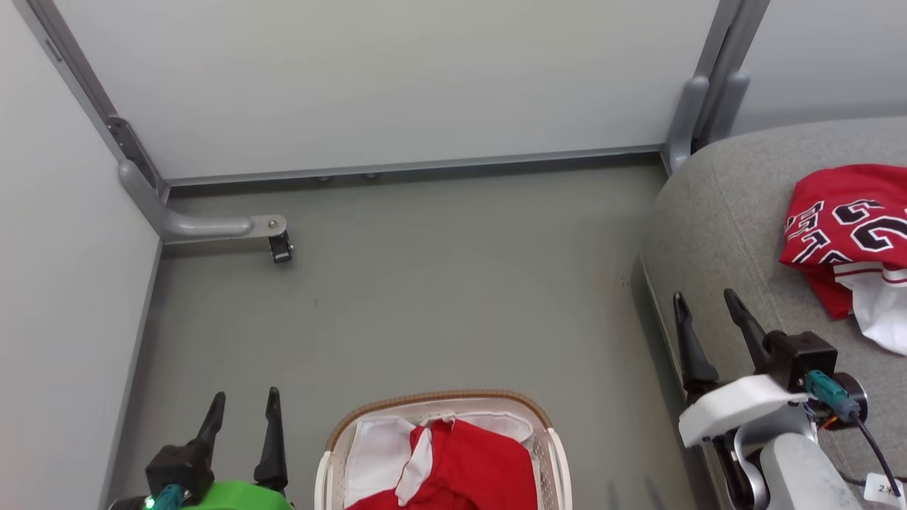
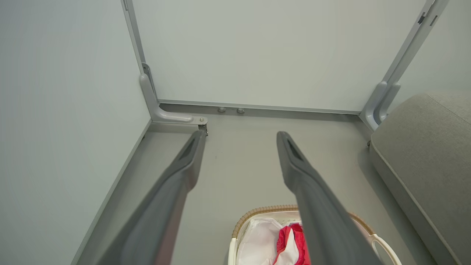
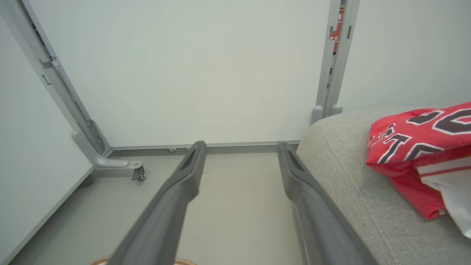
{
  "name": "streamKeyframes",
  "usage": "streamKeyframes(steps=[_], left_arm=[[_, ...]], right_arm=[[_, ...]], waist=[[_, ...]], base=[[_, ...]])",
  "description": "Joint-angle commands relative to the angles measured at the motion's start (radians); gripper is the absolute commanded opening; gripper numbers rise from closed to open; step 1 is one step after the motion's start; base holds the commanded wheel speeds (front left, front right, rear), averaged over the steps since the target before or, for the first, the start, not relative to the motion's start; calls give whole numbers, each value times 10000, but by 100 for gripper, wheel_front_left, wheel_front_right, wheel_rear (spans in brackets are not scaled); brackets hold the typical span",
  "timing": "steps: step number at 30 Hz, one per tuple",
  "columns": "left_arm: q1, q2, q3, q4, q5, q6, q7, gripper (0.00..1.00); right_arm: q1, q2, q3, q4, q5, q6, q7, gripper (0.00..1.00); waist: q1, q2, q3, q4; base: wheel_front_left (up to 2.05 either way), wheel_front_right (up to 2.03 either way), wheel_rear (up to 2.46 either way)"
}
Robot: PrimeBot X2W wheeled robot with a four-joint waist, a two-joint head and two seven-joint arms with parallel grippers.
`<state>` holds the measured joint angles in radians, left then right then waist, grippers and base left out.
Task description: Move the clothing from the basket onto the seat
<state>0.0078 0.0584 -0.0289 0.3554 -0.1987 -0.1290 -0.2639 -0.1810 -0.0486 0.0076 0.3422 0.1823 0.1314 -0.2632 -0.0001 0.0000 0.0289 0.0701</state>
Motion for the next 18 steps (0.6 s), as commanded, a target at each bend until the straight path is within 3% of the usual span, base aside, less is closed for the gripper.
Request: streamKeyframes(steps=[1,9,18], left_arm=[[-295,12,-121,59,-157,-23,-5,100],[-1258,127,-1055,618,-657,-23,-5,100],[-2695,675,-2591,1546,-1387,-23,-6,100]], right_arm=[[-252,-43,48,-126,-56,-14,-22,100],[-1213,-46,456,-785,-207,-14,-22,100],[-2332,-38,919,-1588,-271,-14,-23,100]], waist=[[1,0,385,-135],[1,0,2143,-659],[1,0,4169,-1330]], base=[[0,0,0],[0,0,0],[0,0,0]])
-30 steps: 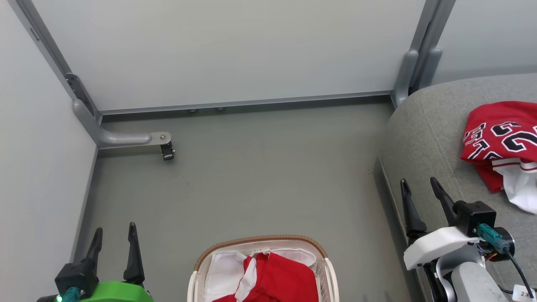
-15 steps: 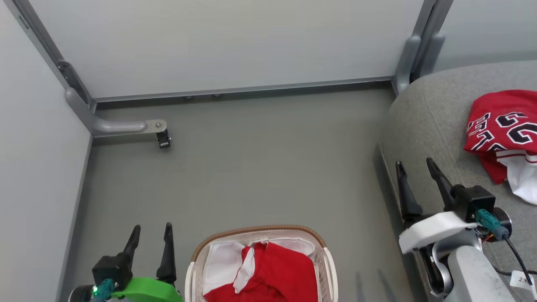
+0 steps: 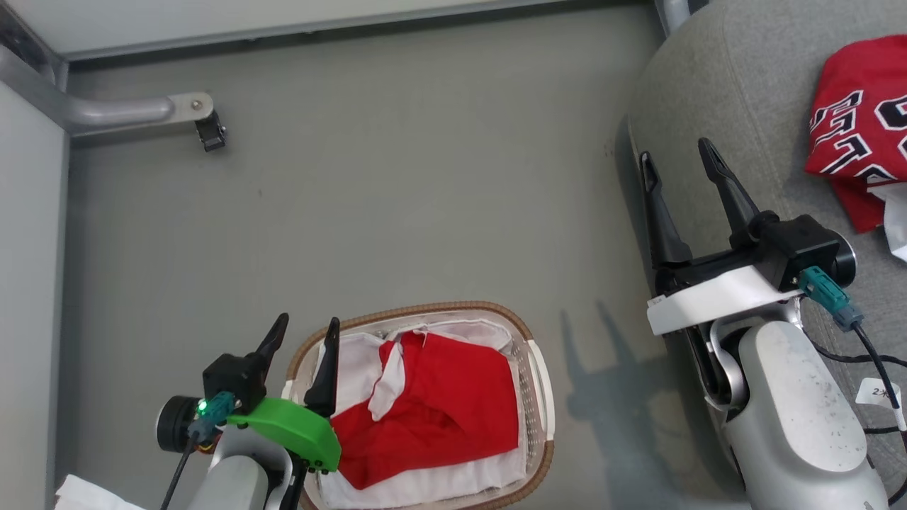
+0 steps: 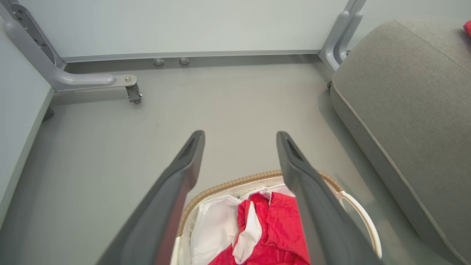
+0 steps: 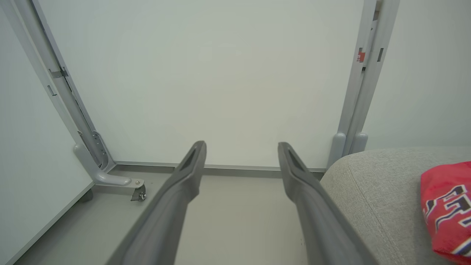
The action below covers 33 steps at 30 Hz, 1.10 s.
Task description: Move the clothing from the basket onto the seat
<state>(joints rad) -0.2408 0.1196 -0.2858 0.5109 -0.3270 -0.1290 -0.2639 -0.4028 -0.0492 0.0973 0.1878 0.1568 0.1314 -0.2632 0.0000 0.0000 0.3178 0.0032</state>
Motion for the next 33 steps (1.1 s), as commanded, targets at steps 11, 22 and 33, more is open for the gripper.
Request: streamKeyframes(steps=[11,22,33], left_arm=[[-1785,704,-1905,1352,-968,-24,-4,100],[-3244,1018,-3914,3384,-2616,-24,-6,100],[-4881,1396,-5385,5164,-3809,-24,-4,100]], right_arm=[[-666,-32,220,-990,-19,-14,-23,100],[-819,-26,233,-1899,-122,-14,-23,100],[-635,-29,220,-2594,-18,-14,-23,100]], waist=[[0,0,3266,-1195],[0,0,4792,-1717],[0,0,5820,-1956]], base=[[0,0,0],[0,0,0],[0,0,0]])
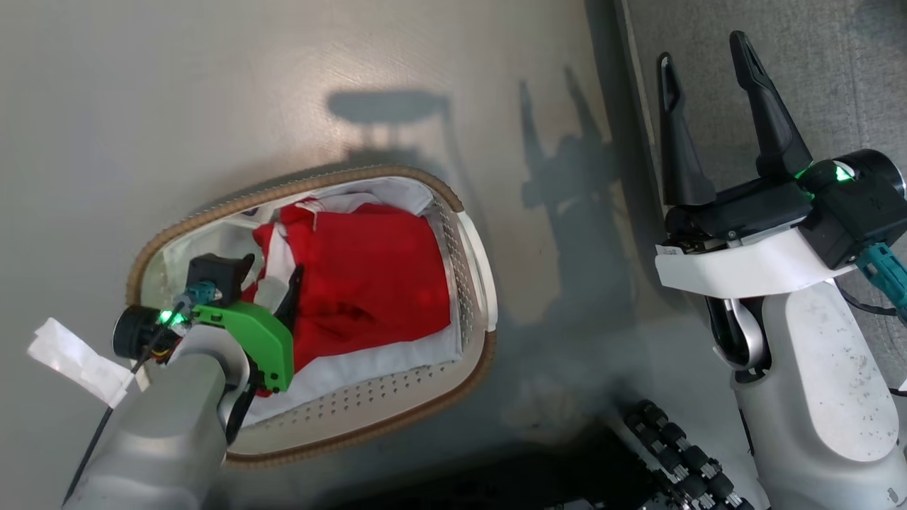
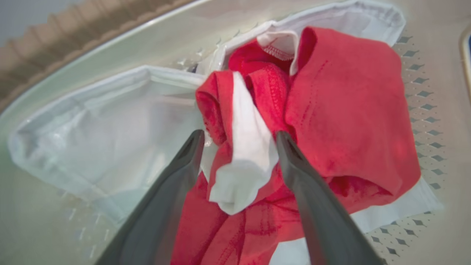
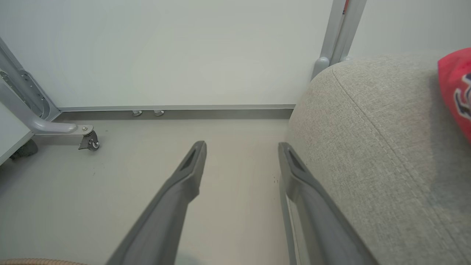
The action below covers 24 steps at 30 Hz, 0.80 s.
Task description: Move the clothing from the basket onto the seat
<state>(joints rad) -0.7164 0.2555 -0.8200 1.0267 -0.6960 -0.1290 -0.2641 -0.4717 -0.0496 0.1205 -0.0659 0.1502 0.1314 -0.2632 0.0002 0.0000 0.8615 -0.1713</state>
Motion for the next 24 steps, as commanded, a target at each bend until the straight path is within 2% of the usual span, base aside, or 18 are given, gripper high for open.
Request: streamKeyframes(steps=[1,6,16,17,18,19,24], left_arm=[[-188,6,-116,33,-304,-24,4,100],[-568,127,-799,287,-834,-22,2,100],[-955,260,-2113,-270,-1669,-24,2,100],[-943,266,-2230,-377,-1749,-24,1,74],[-959,292,-2375,-523,-1780,-24,2,25],[-952,326,-2479,-658,-1844,-24,1,0],[-595,493,-2895,-1138,-2208,-22,2,0]], right_arm=[[75,-23,-15,-100,55,-14,-23,100],[151,-23,-33,-241,80,-14,-23,100],[124,-26,-3,-194,175,-14,-23,100],[102,-26,15,-152,201,-14,-23,100],[72,-26,13,-131,230,-14,-23,100],[40,-28,8,-118,261,-14,-23,100],[-71,-25,-37,71,350,-14,-23,100]], waist=[[-2,0,444,-217],[-2,0,644,-238],[-2,0,815,-135],[-2,0,785,-140],[-2,0,751,-150],[-2,0,712,-162],[-2,0,151,-202]], base=[[0,0,0],[0,0,0],[0,0,0],[0,0,0],[0,0,0],[0,0,0],[0,0,0]])
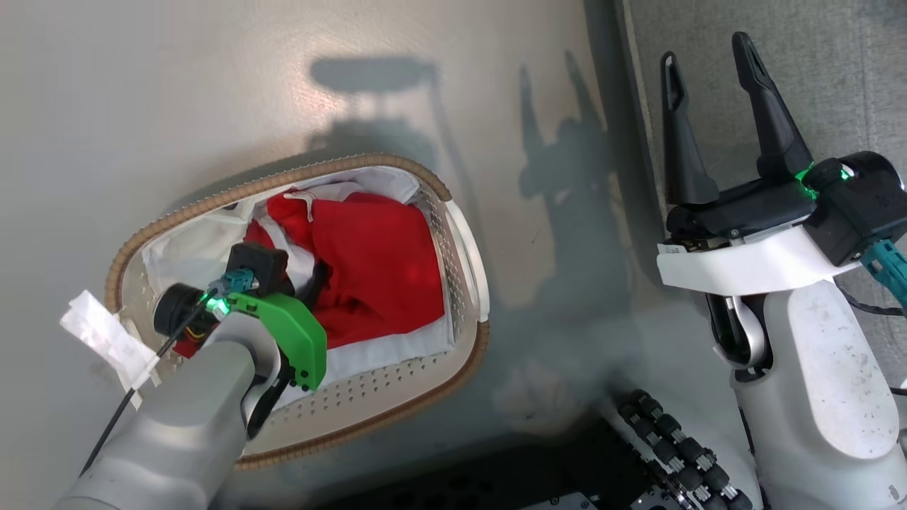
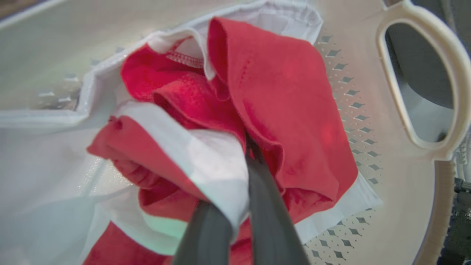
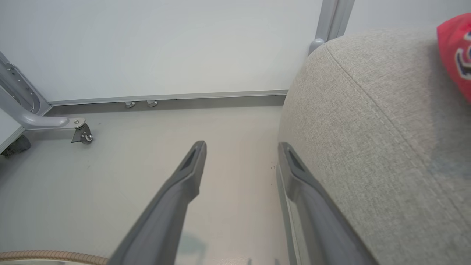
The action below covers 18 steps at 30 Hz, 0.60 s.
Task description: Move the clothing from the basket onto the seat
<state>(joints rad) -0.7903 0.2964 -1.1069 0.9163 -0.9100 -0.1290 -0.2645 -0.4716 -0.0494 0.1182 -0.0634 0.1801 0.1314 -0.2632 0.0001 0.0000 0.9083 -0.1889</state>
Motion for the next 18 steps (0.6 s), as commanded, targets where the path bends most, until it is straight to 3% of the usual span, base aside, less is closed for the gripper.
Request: streamKeyframes(steps=[1,9,18], left_arm=[[207,101,-65,-119,-84,-24,6,0],[1019,131,276,-754,-368,-22,5,0],[2279,-106,1285,-1908,695,-24,2,0]], right_arm=[[-75,-28,-12,108,81,-14,-23,100],[-58,-31,129,758,220,-14,-24,100],[492,-34,136,1660,333,-14,-23,100]], waist=[[-1,0,-484,-22],[-1,0,-2197,195],[-1,0,-4645,872]], base=[[0,0,0],[0,0,0],[0,0,0]])
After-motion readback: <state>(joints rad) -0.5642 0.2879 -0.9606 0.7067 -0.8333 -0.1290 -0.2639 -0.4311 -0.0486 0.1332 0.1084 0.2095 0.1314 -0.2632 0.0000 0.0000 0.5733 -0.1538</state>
